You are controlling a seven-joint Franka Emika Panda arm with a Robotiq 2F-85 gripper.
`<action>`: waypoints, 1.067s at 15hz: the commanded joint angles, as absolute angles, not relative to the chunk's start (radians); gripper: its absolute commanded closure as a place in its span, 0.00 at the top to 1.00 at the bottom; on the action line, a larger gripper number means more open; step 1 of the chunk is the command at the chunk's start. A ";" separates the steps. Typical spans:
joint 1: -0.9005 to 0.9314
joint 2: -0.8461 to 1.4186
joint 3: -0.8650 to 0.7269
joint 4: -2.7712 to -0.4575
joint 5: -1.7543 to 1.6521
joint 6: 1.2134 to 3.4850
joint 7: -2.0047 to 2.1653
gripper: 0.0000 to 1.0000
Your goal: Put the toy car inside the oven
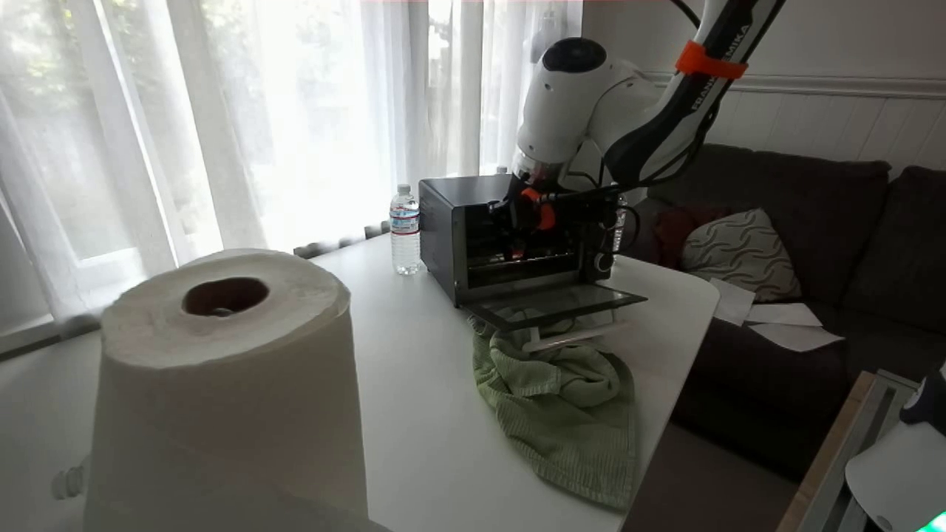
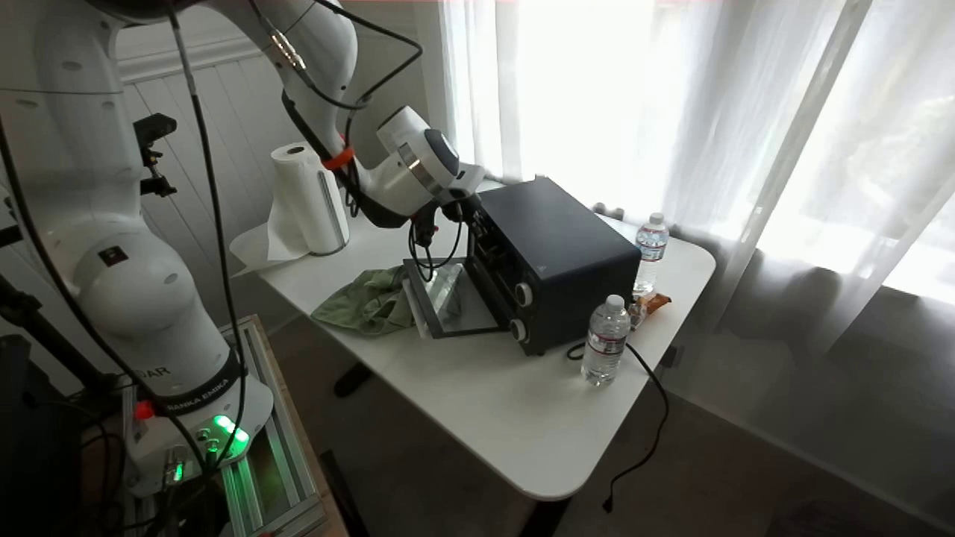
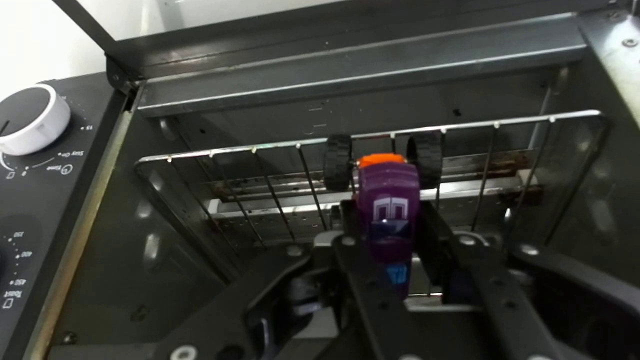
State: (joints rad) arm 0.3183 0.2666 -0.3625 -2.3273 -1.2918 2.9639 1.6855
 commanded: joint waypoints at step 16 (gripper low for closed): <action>0.340 0.276 -0.382 -2.306 -1.615 3.002 2.011 1.00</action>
